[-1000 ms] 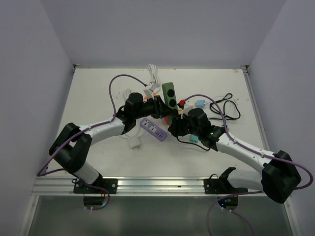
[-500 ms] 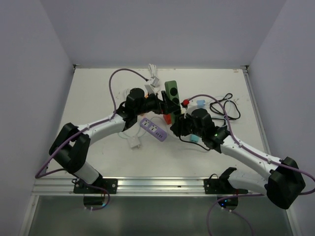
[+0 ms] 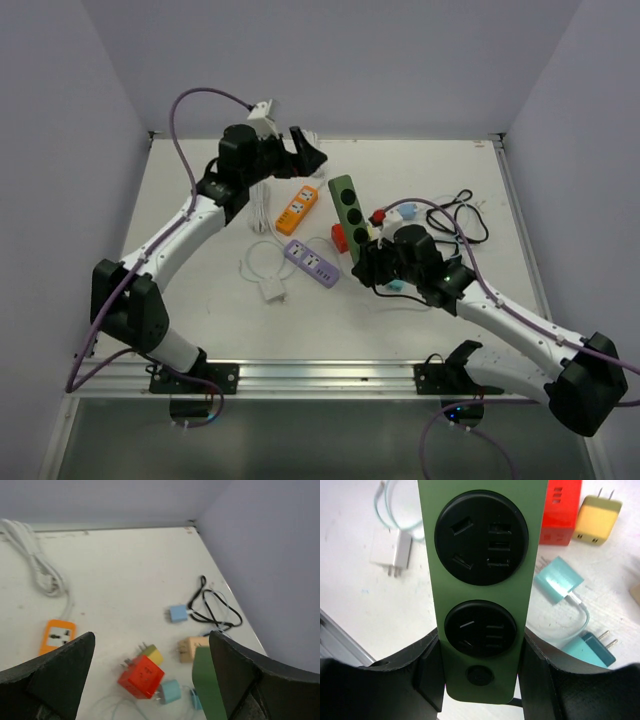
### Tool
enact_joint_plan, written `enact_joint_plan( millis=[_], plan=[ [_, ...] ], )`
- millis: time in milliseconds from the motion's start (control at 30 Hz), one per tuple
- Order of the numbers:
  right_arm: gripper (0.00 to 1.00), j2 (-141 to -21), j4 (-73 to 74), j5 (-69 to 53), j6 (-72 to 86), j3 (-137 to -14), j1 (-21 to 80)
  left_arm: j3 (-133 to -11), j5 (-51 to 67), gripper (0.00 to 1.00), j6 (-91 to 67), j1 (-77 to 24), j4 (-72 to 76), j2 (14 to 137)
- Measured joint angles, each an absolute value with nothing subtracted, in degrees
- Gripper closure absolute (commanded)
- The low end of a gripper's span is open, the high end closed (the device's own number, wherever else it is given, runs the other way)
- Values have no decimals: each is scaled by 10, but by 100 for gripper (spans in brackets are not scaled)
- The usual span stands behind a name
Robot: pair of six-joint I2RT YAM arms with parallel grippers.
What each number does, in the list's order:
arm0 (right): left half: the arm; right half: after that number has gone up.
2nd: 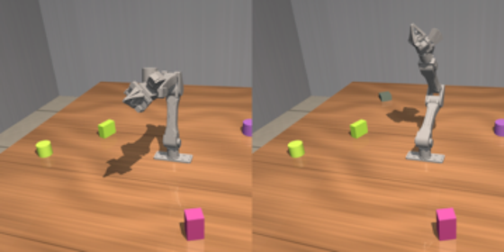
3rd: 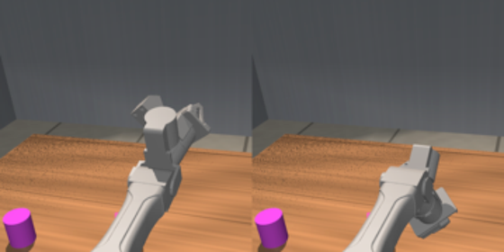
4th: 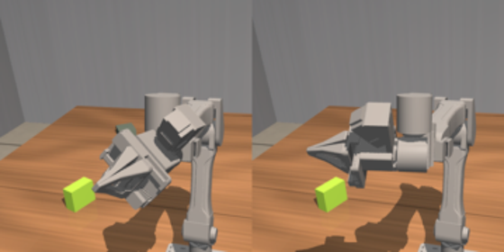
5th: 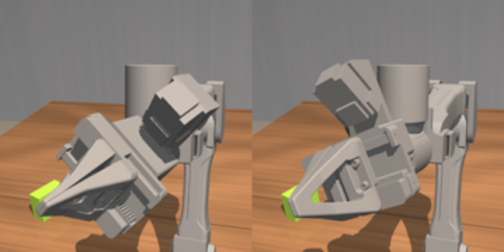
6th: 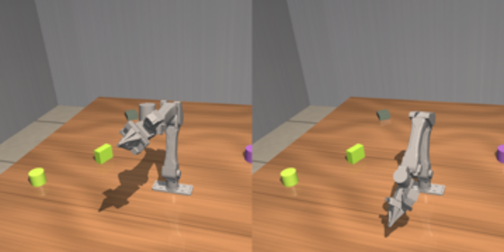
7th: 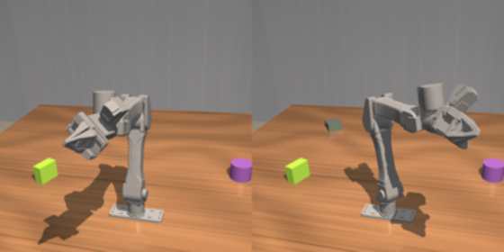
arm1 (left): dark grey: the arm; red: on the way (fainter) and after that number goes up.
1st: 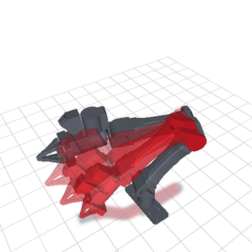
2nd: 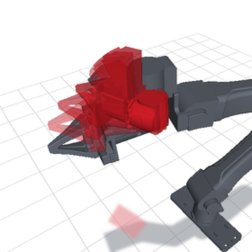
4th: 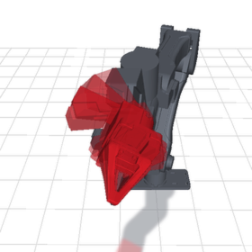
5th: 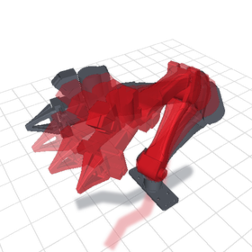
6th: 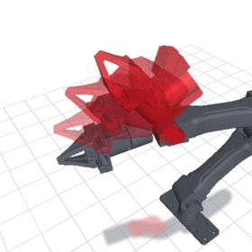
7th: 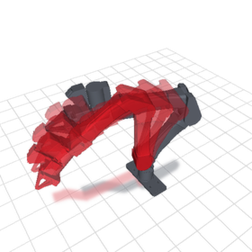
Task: Pull the plug off the socket
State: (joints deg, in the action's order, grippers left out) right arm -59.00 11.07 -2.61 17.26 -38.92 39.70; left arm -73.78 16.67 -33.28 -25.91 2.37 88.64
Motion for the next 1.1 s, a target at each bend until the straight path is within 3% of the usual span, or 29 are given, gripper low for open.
enact_joint_plan(
  millis=[233, 433, 700, 1100],
  plan=[
    [100, -628, 202, -58, 112, -419, 458, -784, 72, 0, -265, -159, -91, 815],
    [100, -693, 272, -60, 28, -474, 550, -760, 35, 0, -218, -158, -110, 673],
    [99, -778, 335, -51, -86, -498, 657, -650, 20, 0, -173, -158, -127, 574],
    [98, -940, 375, -21, -171, -568, 716, -543, -11, 0, -143, -158, -123, 509]
  ],
)
